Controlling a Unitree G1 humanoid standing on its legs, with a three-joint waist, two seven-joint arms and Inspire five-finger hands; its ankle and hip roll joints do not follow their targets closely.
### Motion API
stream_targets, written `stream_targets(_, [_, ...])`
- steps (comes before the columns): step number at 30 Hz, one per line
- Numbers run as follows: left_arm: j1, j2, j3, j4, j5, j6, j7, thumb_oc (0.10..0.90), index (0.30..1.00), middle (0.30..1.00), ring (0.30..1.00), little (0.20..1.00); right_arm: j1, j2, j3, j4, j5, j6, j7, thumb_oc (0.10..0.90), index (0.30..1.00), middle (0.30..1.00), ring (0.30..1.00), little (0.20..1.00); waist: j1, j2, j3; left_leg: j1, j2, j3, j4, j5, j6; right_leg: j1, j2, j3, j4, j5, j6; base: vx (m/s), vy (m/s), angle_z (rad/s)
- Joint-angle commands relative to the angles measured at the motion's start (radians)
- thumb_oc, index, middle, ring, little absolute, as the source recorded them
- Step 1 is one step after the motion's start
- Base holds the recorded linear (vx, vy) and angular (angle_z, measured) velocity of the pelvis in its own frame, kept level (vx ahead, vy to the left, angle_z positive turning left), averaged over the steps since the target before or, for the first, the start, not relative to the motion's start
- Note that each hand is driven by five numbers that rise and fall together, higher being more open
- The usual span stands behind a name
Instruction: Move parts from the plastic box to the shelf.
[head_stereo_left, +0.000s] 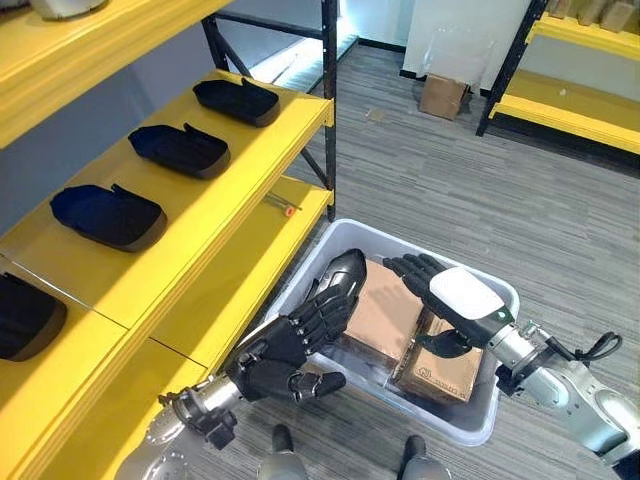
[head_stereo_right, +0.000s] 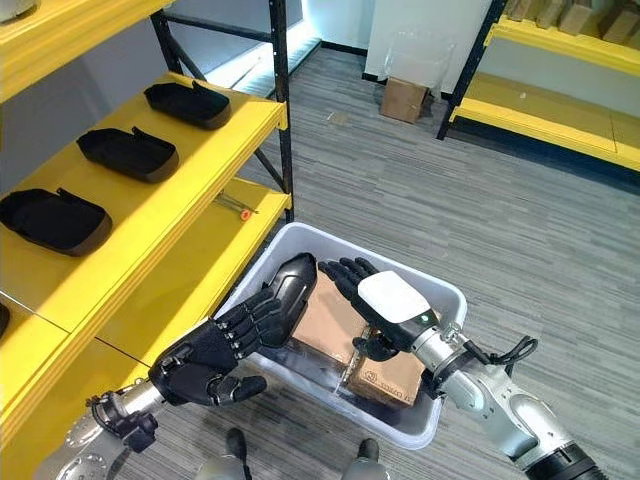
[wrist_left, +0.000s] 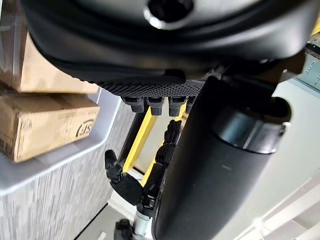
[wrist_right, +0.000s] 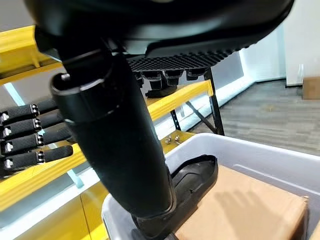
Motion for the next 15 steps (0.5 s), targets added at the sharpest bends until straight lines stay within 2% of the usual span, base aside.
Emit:
stream_targets(1, [-0.012, 0.006, 0.032, -0.131, -0.031, -0.087, -0.029, 0.900, 1.000, 1.000, 1.000, 1.000, -0.087, -0.032, -0.052, -0.079, 0.036, -0.006, -0.073, 0.900, 1.000, 1.000, 1.000, 1.000, 0.007, 0.028, -0.033, -0.040, 0.044, -0.046, -0.014, 0.017, 0.014, 0.044, 0.064, -0.029, 0.117, -0.137, -0.034, 0.00, 0.000, 0.00])
stream_targets(5, [-0.037, 0.025, 0.034, -0.131, -0.043, -0.095, -0.029, 0.900, 1.000, 1.000, 1.000, 1.000, -0.146, -0.032, -0.046, -0.060, -0.013, -0.005, -0.106, 0.900, 1.000, 1.000, 1.000, 1.000, 0.033, 0.033, 0.002, -0.081, 0.048, -0.063, -0.005, 0.021, 0.011, 0.023, 0.065, -0.040, 0.126, -0.149, -0.038, -0.05, -0.045, 0.06])
stream_targets(8, [-0.056, 0.029, 0.042, -0.143, -0.079, -0.081, -0.031, 0.900, 1.000, 1.000, 1.000, 1.000, -0.237, -0.039, -0.018, -0.035, -0.040, 0.015, -0.102, 0.900, 1.000, 1.000, 1.000, 1.000, 0.069, 0.043, 0.042, -0.136, 0.054, -0.097, 0.012, 0.033, 0.002, -0.002, 0.075, -0.060, 0.157, -0.175, -0.056, -0.06, -0.100, 0.18])
stream_targets(12, [-0.067, 0.023, 0.043, -0.150, -0.101, -0.073, -0.037, 0.900, 1.000, 1.000, 1.000, 1.000, -0.328, -0.060, 0.014, -0.041, -0.097, 0.043, -0.138, 0.900, 1.000, 1.000, 1.000, 1.000, 0.093, 0.062, 0.091, -0.195, 0.062, -0.144, 0.035, 0.055, -0.008, -0.053, 0.100, -0.073, 0.226, -0.214, -0.084, -0.05, -0.111, 0.14])
stream_targets(15, [-0.080, 0.020, 0.038, -0.165, -0.078, -0.065, -0.058, 0.900, 1.000, 1.000, 1.000, 1.000, -0.420, -0.084, 0.030, -0.023, -0.147, 0.038, -0.169, 0.900, 1.000, 1.000, 1.000, 1.000, 0.111, 0.076, 0.126, -0.230, 0.061, -0.173, 0.041, 0.070, -0.014, -0.103, 0.118, -0.077, 0.290, -0.245, -0.101, -0.08, -0.115, 0.16])
